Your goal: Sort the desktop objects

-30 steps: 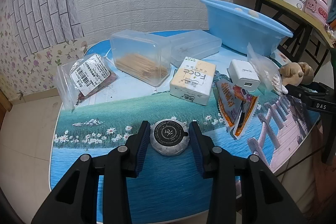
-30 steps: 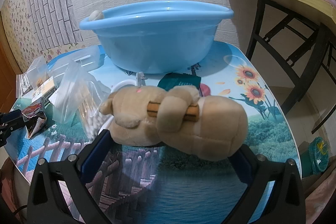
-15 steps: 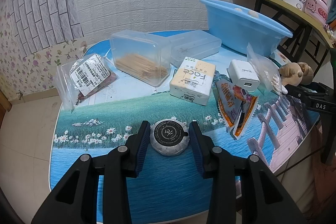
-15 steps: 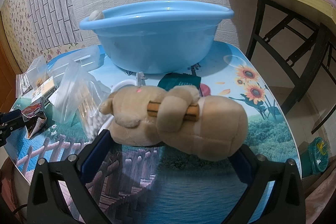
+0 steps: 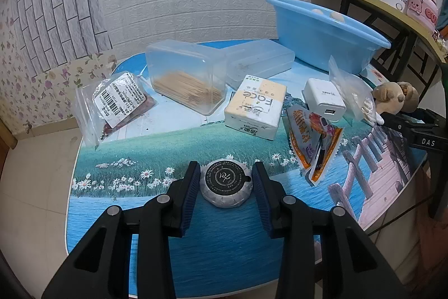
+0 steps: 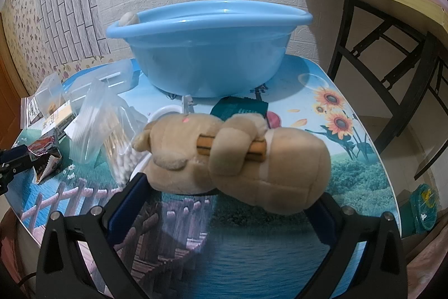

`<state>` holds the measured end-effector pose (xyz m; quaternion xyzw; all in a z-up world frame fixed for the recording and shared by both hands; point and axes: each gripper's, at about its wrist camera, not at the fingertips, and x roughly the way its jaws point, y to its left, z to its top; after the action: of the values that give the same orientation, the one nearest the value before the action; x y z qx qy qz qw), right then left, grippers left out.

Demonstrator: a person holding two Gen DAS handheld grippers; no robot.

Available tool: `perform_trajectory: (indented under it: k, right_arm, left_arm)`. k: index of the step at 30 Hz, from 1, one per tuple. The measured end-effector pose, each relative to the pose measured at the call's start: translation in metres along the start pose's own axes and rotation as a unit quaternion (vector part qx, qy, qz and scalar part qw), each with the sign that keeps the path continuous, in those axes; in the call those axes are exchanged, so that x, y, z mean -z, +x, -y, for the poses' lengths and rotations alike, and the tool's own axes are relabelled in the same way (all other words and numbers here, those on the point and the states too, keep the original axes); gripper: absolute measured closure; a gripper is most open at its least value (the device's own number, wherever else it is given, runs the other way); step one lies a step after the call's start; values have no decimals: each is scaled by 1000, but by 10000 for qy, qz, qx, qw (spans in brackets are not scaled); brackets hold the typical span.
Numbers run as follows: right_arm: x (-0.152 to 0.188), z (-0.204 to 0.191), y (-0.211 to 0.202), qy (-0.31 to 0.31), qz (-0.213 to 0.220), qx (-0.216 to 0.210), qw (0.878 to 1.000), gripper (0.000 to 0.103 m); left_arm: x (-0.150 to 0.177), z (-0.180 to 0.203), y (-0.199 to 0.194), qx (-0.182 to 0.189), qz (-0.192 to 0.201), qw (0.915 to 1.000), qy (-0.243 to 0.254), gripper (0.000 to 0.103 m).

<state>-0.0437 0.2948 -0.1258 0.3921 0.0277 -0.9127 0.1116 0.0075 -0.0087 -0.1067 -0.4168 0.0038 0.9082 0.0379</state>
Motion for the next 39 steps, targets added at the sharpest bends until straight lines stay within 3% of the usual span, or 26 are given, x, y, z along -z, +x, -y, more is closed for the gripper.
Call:
perform_trajectory:
  k: [39]
  right_arm:
    - [-1, -1, 2, -218, 20, -40, 9998, 0]
  left_arm:
    - [1, -1, -2, -226, -120, 9996, -156, 66]
